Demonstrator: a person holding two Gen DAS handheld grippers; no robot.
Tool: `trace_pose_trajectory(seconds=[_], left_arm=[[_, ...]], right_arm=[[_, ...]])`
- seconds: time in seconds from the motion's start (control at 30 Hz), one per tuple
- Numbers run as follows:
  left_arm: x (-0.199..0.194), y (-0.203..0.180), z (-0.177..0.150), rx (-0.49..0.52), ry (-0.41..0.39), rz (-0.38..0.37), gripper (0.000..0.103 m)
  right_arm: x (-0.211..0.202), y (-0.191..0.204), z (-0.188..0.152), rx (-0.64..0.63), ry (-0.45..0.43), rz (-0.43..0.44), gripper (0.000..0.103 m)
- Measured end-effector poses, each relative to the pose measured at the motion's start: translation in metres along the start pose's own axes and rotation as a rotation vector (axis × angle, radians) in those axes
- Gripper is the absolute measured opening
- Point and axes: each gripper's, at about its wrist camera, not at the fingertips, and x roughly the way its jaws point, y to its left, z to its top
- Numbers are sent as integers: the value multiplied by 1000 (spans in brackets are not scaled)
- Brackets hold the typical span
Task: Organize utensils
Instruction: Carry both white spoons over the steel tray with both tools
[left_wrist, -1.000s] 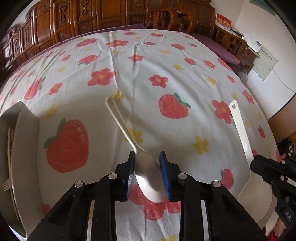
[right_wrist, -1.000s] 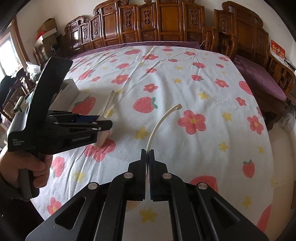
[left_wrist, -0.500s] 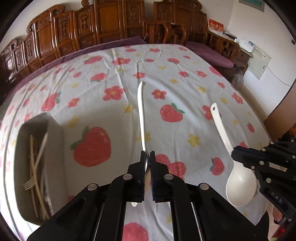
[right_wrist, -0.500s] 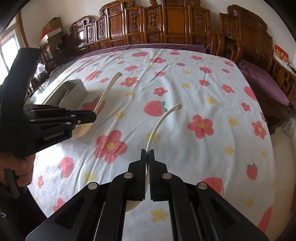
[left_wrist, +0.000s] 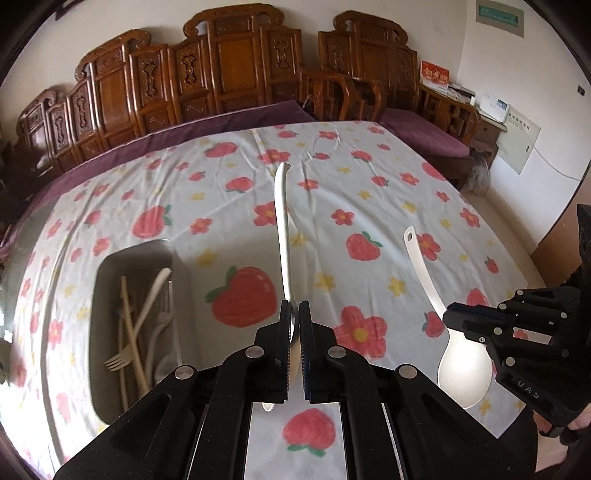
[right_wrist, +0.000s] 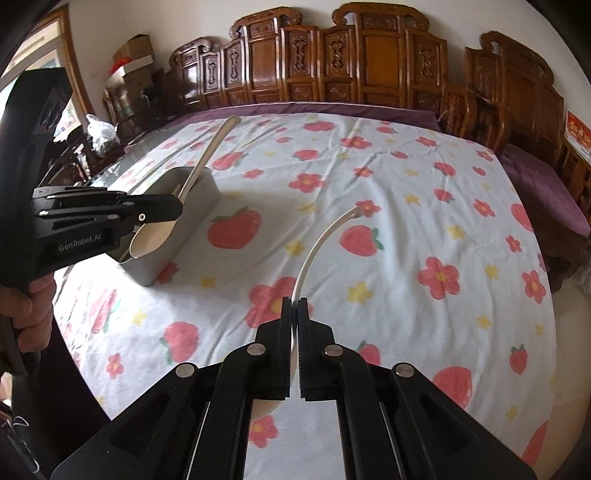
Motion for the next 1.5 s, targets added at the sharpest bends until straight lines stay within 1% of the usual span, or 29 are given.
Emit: trace_pose_trajectory(seconds=[0.27,0.5,0.67,1.03,1.5], left_arm=[[-22,30,-6,-13,-26,19,4],[-36,60,-8,-42,-48,38,4],[-40,83,-13,-64,-53,48,4],[-20,127,-28,-117,-12,57,4],[14,160,-33,-162,40,45,4]], right_arm=[[-3,36,12,-53,-17,27,4],[6,70,30,-91,-22,61,4],[13,94,43,-110,-24,86,4],[36,130,64,-133,-13,121,4],[64,149,84,-130,4,144,4]])
